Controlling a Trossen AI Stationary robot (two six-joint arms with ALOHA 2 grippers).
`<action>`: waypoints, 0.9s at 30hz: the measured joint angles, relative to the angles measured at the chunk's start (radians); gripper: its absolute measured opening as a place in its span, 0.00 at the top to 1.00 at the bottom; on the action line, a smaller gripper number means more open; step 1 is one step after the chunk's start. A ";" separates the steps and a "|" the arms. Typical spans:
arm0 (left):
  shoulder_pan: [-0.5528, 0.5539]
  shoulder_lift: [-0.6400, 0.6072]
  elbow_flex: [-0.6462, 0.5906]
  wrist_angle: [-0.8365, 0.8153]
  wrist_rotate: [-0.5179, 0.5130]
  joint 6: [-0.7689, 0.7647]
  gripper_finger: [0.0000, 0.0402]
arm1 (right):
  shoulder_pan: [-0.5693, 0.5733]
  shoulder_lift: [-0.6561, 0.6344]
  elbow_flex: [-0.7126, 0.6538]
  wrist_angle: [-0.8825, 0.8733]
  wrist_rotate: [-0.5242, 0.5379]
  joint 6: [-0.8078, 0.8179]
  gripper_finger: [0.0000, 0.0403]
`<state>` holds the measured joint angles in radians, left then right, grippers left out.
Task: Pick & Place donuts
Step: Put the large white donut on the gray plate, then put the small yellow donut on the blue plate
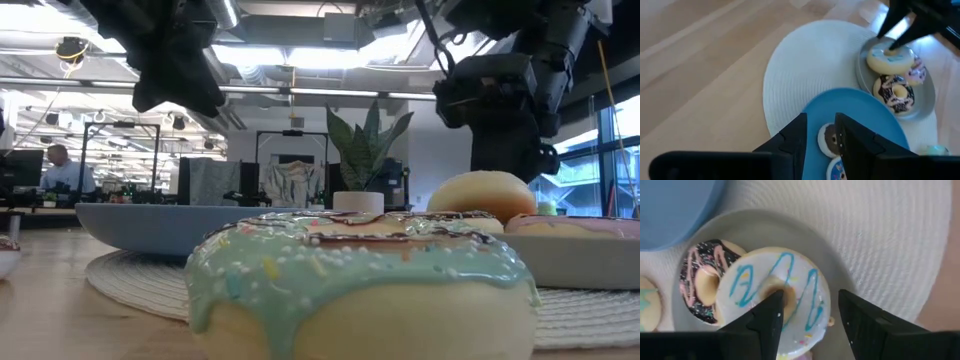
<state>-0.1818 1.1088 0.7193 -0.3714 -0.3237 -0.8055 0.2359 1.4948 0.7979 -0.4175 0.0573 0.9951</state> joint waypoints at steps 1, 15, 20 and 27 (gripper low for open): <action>0.000 0.000 0.000 0.000 0.011 0.000 0.76 | 0.000 -0.009 0.000 -0.010 0.004 0.000 0.53; -0.100 -0.001 0.000 -0.164 0.317 -0.085 0.76 | 0.000 -0.137 0.000 -0.071 0.120 -0.003 0.53; -0.212 -0.001 0.000 -0.295 0.327 -0.315 0.75 | 0.000 -0.134 0.000 -0.073 0.138 -0.003 0.53; -0.377 -0.001 0.000 -0.376 0.292 -0.658 0.77 | 0.000 -0.133 0.000 -0.073 0.204 -0.004 0.53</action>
<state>-0.5592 1.1080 0.7189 -0.7473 -0.0322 -1.4638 0.2359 1.3621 0.7979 -0.4905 0.2613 0.9911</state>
